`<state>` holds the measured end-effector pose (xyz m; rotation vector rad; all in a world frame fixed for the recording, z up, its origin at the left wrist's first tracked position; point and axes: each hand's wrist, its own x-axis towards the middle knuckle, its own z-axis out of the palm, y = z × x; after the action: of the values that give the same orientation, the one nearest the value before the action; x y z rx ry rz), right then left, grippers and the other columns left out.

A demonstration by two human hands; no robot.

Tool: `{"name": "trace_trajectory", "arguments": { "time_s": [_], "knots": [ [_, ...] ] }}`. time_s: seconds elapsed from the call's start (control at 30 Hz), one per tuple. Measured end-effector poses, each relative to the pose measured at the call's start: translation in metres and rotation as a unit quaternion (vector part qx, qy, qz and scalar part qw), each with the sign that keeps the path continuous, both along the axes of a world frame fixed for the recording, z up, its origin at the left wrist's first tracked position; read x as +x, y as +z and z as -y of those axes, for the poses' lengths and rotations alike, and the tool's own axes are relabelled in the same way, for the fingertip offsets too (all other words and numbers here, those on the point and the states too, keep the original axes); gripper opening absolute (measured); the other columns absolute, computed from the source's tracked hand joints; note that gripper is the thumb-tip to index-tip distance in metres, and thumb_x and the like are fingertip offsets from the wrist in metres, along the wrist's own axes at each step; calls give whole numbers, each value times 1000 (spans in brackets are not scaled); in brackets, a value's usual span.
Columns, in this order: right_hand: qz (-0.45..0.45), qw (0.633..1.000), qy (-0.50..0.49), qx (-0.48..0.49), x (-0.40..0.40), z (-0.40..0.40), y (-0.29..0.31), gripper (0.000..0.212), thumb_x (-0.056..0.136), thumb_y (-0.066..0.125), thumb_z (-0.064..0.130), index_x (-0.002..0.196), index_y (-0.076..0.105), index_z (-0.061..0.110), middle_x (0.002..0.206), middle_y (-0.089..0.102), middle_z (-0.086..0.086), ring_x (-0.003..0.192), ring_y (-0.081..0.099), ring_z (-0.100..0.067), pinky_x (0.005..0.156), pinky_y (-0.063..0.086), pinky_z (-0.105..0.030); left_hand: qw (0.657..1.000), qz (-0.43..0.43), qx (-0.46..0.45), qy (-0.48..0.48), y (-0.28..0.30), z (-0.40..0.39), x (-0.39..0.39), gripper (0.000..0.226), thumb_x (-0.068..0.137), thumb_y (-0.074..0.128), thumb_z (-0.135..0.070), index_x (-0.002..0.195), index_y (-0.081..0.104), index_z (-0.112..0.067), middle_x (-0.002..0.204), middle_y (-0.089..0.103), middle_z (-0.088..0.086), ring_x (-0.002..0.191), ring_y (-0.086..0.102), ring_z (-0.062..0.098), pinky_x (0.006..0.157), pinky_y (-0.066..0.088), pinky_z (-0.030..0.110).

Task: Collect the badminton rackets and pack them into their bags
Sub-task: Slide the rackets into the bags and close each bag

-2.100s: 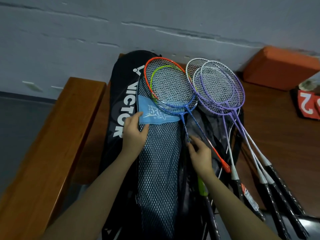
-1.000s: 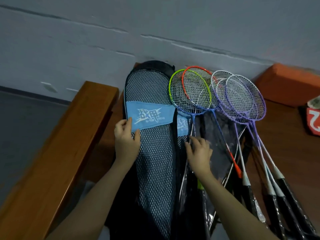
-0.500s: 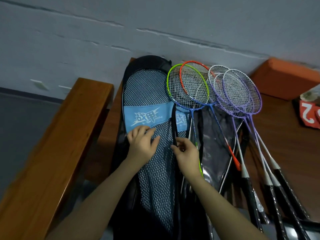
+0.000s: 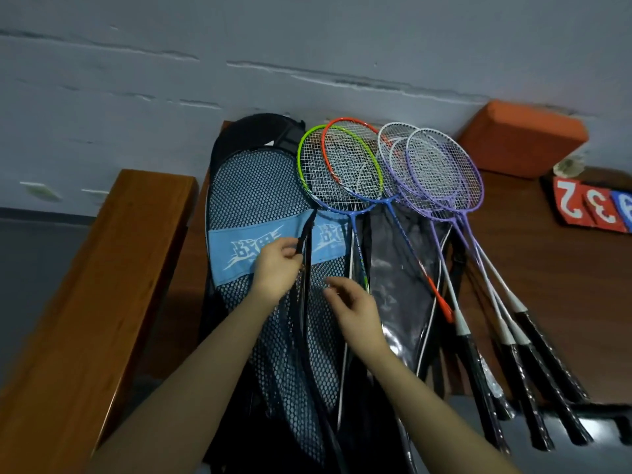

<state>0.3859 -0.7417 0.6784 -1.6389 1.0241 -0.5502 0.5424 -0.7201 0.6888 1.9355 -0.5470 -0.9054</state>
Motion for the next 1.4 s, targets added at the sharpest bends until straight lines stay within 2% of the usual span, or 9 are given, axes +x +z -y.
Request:
{"name": "trace_trajectory", "arguments": {
  "time_s": [0.17,0.3,0.47,0.63,0.73,0.9,1.07,1.23,1.4],
  "knots": [
    [-20,999,-4,41,11,1,-8,30,90,61,18,120,58,15,89,63,4,81,57,-1,79,44,-16,996,10,-85,10,24,-21,8,32,87,58,0,119,59,-5,107,61,7,89,62,16,83,51,26],
    [56,990,39,125,42,-12,-1,34,91,59,14,124,50,16,84,66,0,81,63,-8,80,49,-22,991,36,-125,1,37,-40,14,32,85,59,5,116,60,-1,100,61,5,75,59,-10,67,46,4],
    [118,968,92,202,66,-20,9,38,87,54,-6,120,50,13,76,59,-2,70,58,-7,69,47,-17,993,43,-113,-11,41,-62,31,30,84,62,-2,113,63,-11,102,62,-2,79,56,-21,77,49,7],
    [77,978,85,176,70,-22,6,30,82,58,-13,107,53,3,66,47,-2,54,47,1,61,42,-10,991,40,-124,20,42,-71,38,29,86,60,-4,111,64,-17,96,63,-7,73,60,-9,64,46,7],
    [81,980,61,169,65,-17,7,27,81,62,-9,100,58,10,65,44,-3,62,47,-7,67,43,-12,989,46,-128,52,40,-76,41,28,87,58,-3,111,64,-15,87,64,-5,62,57,-3,57,43,9],
    [96,988,45,115,42,-2,23,41,86,56,-4,113,58,26,67,49,2,69,49,-12,72,44,-21,981,141,-129,30,33,-84,39,32,90,50,-1,117,60,-15,82,61,6,49,44,9,45,36,20],
    [89,992,78,-43,28,9,56,43,93,46,1,122,55,32,73,47,20,60,39,-9,59,33,-16,937,285,-204,10,46,-82,25,33,92,48,0,123,57,-8,98,53,1,71,49,0,63,37,7],
    [86,982,17,-169,34,27,81,34,92,50,6,120,58,24,106,60,0,90,55,-6,81,44,-19,955,237,-176,2,68,-57,13,42,89,58,-10,130,52,-17,110,44,-5,89,48,5,83,48,23],
    [91,976,-41,-195,33,44,90,29,91,51,5,116,62,14,105,61,-2,101,57,-9,91,45,-25,949,261,-148,-96,65,-51,-14,55,85,61,-7,136,44,-22,104,39,-3,70,45,1,73,38,11]
  ]
}}
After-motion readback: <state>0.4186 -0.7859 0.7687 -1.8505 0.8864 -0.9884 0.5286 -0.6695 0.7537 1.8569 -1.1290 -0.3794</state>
